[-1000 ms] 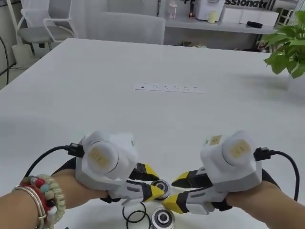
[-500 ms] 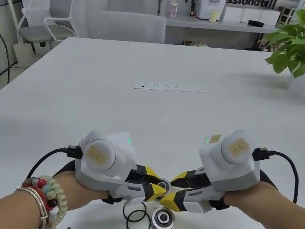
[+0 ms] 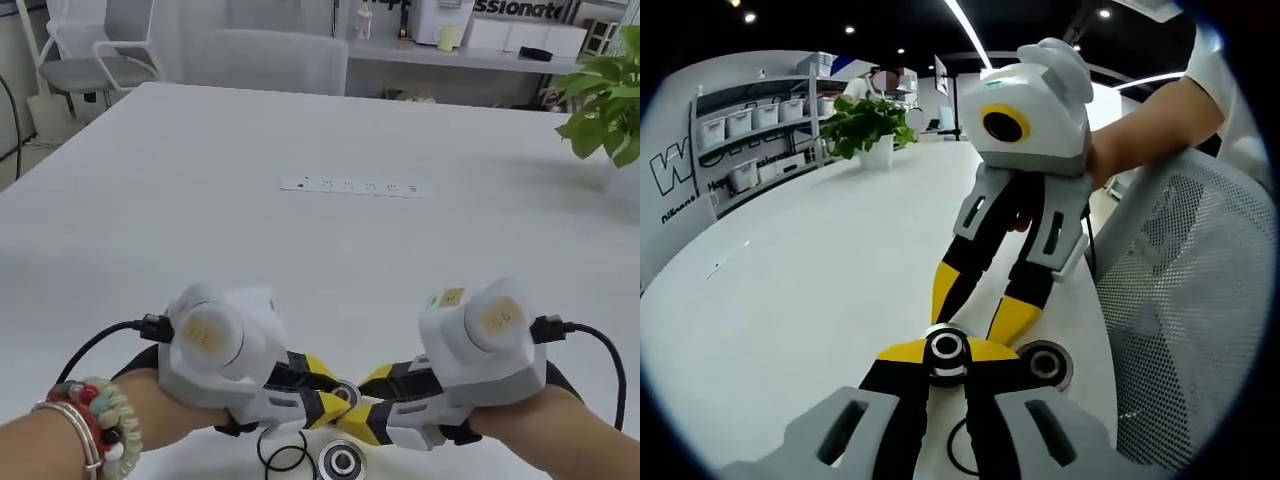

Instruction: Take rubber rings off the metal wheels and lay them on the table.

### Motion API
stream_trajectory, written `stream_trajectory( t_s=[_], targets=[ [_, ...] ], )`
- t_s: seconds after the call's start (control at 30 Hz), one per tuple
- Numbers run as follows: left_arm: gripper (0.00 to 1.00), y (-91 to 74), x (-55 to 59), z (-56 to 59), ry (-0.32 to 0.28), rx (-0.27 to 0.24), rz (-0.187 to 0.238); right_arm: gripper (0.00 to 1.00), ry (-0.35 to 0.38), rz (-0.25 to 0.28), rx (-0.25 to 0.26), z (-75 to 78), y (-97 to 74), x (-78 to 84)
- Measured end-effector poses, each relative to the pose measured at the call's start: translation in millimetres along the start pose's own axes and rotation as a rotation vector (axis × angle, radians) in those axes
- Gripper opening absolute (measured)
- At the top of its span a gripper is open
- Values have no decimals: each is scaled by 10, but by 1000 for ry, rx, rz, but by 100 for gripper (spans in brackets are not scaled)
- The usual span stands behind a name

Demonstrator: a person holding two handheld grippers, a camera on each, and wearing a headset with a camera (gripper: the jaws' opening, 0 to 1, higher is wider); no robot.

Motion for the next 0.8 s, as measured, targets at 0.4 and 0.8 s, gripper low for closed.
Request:
stream_trajectory(
  t_s=[0.4,0.8],
  targets=[
    [8,9,0,13,-6,-9,1,20,-30,-1,-18,14,-23,12],
    [8,13,1,19,-6,-8,3,16,-75,-7,-27,29,-45,40]
  ],
)
Point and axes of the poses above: the centre of the closed fingertips' face, and the gripper's own axes: y roughly forward along the fingers, z roughly to its right, x roughly out of its underside, the point moved 7 cm from there along -y, roughly backward along the fingers, and after that the axes turned 8 degrees about x, right-handed, at the moved point
